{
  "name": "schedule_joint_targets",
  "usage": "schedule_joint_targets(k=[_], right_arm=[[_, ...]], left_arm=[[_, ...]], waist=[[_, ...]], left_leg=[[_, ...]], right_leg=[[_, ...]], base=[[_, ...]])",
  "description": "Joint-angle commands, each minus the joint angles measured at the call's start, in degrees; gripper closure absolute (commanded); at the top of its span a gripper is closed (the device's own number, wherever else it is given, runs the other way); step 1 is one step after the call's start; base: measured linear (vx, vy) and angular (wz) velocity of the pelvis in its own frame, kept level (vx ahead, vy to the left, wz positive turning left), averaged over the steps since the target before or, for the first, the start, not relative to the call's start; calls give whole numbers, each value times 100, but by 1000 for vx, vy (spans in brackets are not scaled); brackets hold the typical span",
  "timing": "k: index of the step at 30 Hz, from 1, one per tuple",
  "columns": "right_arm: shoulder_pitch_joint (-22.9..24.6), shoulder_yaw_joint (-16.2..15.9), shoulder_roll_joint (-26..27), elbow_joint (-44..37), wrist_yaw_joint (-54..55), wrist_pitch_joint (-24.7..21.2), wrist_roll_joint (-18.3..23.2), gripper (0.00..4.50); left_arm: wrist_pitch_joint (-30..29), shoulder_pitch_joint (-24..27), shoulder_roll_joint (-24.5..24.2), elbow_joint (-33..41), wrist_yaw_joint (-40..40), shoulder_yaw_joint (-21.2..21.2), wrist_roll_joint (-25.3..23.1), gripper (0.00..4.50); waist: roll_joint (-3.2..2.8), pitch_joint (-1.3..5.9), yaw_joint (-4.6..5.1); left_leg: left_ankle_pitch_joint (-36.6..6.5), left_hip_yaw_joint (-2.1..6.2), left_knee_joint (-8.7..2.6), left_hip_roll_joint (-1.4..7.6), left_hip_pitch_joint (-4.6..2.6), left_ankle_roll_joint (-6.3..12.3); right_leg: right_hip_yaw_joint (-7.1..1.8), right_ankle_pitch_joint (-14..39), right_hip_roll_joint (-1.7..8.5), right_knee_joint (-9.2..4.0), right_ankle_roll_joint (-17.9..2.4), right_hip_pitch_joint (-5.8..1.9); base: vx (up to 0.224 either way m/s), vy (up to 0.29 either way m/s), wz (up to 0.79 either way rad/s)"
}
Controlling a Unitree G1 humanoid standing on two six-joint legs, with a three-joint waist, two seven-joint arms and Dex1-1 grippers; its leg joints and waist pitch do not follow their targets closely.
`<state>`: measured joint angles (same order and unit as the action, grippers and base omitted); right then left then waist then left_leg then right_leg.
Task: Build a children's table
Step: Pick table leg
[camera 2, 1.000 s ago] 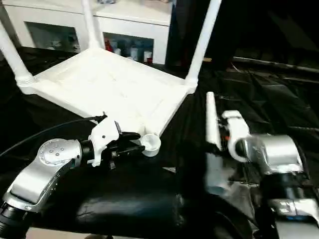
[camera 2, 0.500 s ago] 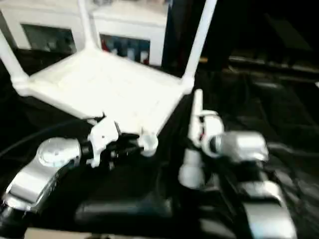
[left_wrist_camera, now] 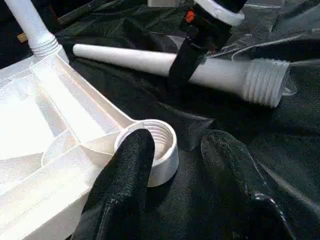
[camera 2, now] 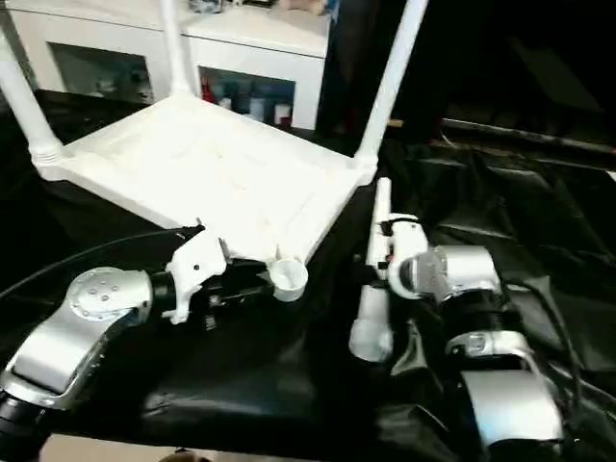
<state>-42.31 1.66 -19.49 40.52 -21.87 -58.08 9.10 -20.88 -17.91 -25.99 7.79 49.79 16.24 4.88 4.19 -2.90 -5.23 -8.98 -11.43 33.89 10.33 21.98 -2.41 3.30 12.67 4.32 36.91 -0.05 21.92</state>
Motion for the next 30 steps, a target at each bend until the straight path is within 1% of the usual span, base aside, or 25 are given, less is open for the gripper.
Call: schedule_joint_targets(k=[1,2,3,4,6,8,9,11,13,14,15,16,17,18,20,22,24,30], right_arm=[[66,-84,-239,-223,-35,-104,-138,151],[79,-69,-284,-275,-56,-150,-140,151],[96,-64,-337,-325,-86,-190,-139,160],[102,-58,-362,-343,-100,-207,-132,160],[126,-44,-418,-401,-130,-257,-111,184],[229,-46,-539,-571,-171,-363,-56,201],[296,-42,-586,-671,-198,-423,-39,219],[410,9,-630,-823,-234,-540,18,233],[487,48,-652,-908,-242,-592,40,239],[520,69,-655,-928,-238,-603,42,253],[534,87,-655,-933,-232,-611,46,256],[538,91,-655,-934,-230,-612,47,257],[561,110,-652,-950,-220,-618,52,261],[584,126,-648,-984,-208,-630,60,265],[619,150,-635,-1047,-192,-656,77,267],[696,178,-620,-1150,-169,-695,98,268],[735,190,-618,-1174,-158,-699,96,268],[931,202,-692,-1046,-101,-561,10,270]], left_arm=[[-4,-54,-8,177,45,81,37,255],[-4,-57,-14,183,50,85,40,255],[-11,-62,-13,195,50,94,39,255],[-13,-63,-14,202,54,98,39,255],[-21,-67,-21,216,69,105,42,255],[-29,-80,-49,229,99,102,43,255],[-39,-81,-66,237,114,94,51,255],[-59,-69,-90,259,132,85,67,255],[-74,-61,-99,269,135,89,72,255],[-72,-60,-106,269,140,92,72,255],[-71,-63,-107,265,141,95,72,255],[-70,-64,-108,264,141,96,72,255],[-70,-71,-110,260,143,99,72,255],[-69,-82,-110,250,147,100,71,255],[-67,-101,-106,234,158,99,73,255],[-70,-116,-109,223,174,99,68,255],[-75,-120,-112,219,180,99,62,255],[-110,-94,-119,248,175,110,55,255]], waist=[[-41,336,5],[-41,336,5],[-44,342,4],[-40,341,7],[-35,339,13],[-32,332,9],[-34,331,8],[-31,325,9],[-47,318,12],[-43,312,11],[-41,316,18],[-63,316,17],[-51,312,23],[-69,313,18],[-61,313,19],[-65,321,11],[-71,323,16],[-74,310,7]], left_leg=[[-1385,152,-407,302,-163,-542],[-1385,152,-407,302,-163,-542],[-1280,145,-398,298,-155,-507],[-1259,145,-399,295,-151,-497],[-1262,139,-390,295,-153,-463],[-1271,139,-392,293,-150,-447],[-1286,141,-394,299,-158,-442],[-1351,141,-396,301,-165,-438],[-1480,149,-403,304,-177,-471],[-1487,146,-404,300,-171,-472],[-1537,155,-408,306,-177,-490],[-1549,160,-409,305,-177,-502],[-1583,157,-409,305,-178,-513],[-1604,161,-408,305,-185,-521],[-1619,163,-412,304,-180,-525],[-1537,163,-412,307,-175,-513],[-1494,158,-411,304,-175,-510],[-1609,160,-415,308,-185,-524]], right_leg=[[-286,1066,404,-501,-869,-139],[-286,1066,404,-501,-869,-139],[-287,910,394,-486,-880,-151],[-285,878,391,-483,-892,-153],[-285,862,395,-486,-942,-154],[-288,904,395,-498,-940,-158],[-288,936,395,-502,-929,-156],[-290,1042,394,-515,-913,-149],[-288,1240,402,-535,-903,-132],[-293,1266,401,-545,-888,-135],[-288,1350,403,-543,-883,-127],[-290,1358,407,-542,-887,-127],[-290,1375,403,-550,-886,-120],[-291,1387,406,-549,-886,-117],[-292,1384,405,-554,-875,-124],[-293,1237,399,-539,-870,-133],[-289,1121,395,-528,-927,-132],[-292,1277,409,-551,-922,-123]], base=[[0,0,0],[0,0,0],[0,0,0],[0,0,0],[0,0,0],[0,0,0],[0,0,0],[0,0,0],[0,0,0],[0,0,0],[0,0,0],[0,0,0],[0,0,0],[0,0,0],[0,0,0],[0,0,0],[0,0,0],[0,0,0]])
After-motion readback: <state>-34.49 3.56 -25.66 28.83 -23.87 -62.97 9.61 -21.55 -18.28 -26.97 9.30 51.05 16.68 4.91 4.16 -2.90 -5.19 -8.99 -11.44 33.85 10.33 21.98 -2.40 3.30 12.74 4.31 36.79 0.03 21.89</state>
